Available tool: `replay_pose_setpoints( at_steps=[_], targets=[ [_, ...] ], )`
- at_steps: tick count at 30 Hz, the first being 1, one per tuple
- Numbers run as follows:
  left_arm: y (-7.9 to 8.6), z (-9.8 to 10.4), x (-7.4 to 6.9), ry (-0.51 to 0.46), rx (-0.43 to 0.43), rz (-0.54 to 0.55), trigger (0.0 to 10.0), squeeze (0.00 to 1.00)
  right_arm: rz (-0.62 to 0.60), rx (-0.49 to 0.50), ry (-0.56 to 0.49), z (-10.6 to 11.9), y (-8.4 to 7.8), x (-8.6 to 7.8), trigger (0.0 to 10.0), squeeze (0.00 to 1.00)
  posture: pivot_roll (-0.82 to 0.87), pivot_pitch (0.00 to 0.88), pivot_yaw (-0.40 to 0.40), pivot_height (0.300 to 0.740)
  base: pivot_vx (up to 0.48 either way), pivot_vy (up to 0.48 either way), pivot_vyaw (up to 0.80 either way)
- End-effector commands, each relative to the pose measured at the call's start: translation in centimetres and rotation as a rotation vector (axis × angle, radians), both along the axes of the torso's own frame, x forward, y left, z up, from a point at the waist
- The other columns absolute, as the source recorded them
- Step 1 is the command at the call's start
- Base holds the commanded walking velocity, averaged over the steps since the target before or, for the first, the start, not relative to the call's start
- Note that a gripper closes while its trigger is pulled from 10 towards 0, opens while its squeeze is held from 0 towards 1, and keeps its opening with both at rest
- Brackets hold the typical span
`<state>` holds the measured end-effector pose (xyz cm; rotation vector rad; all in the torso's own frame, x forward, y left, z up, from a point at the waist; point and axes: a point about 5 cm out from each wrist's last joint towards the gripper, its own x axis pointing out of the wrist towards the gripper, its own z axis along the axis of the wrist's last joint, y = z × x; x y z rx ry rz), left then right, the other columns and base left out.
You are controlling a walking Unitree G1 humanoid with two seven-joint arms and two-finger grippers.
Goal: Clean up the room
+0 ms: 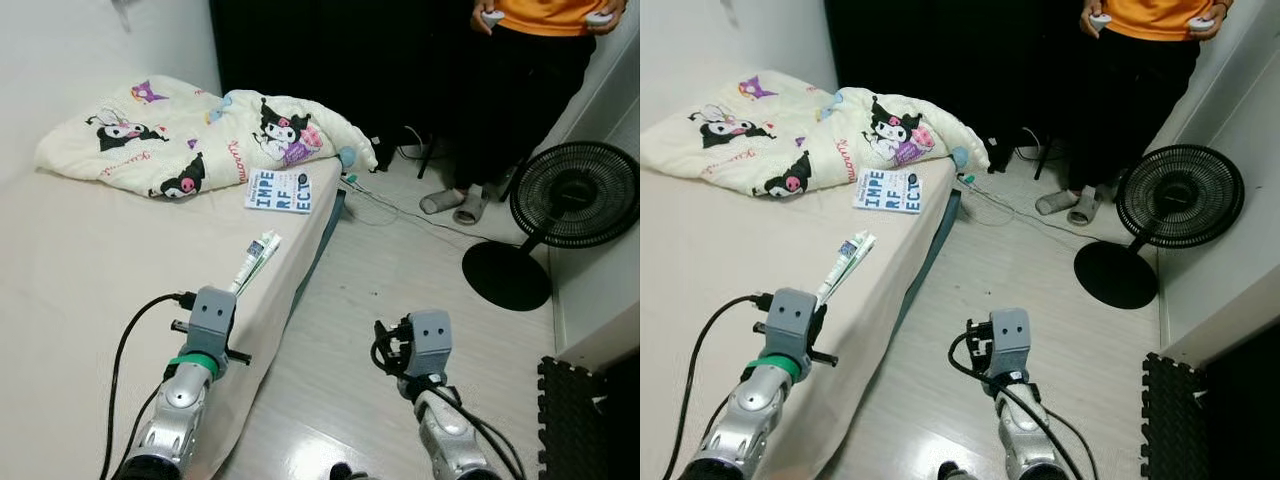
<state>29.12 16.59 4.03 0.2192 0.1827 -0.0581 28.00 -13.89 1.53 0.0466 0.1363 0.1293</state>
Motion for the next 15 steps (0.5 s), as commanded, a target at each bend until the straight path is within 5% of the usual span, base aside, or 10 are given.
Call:
replay_pose_setpoints(
  at_steps=[1,13,15],
  targets=[
    [-0.22,-0.61,-0.39,0.025,0.000,-0.004,10.0,0.00,-0.023,0.012,0.043,-0.72,-0.48,-0.43,10.0,0.00,0.03,0.049,0.024,0.740,-0.326,0.000,-0.80],
    [-0.26,-0.61,-0.31,0.027,0.000,-0.002,10.0,0.00,-0.020,-0.003,0.038,-0.64,-0.50,-0.35,10.0,0.00,0.03,0.048,0.025,0.740,-0.325,0.000,-0.79],
    [-0.26,-0.61,-0.30,0.026,0.002,-0.002,10.0,0.00,-0.015,-0.007,0.033,-0.57,-0.43,-0.30,10.0,0.00,0.03,0.047,0.025,0.740,-0.326,0.000,0.00]
  ],
)
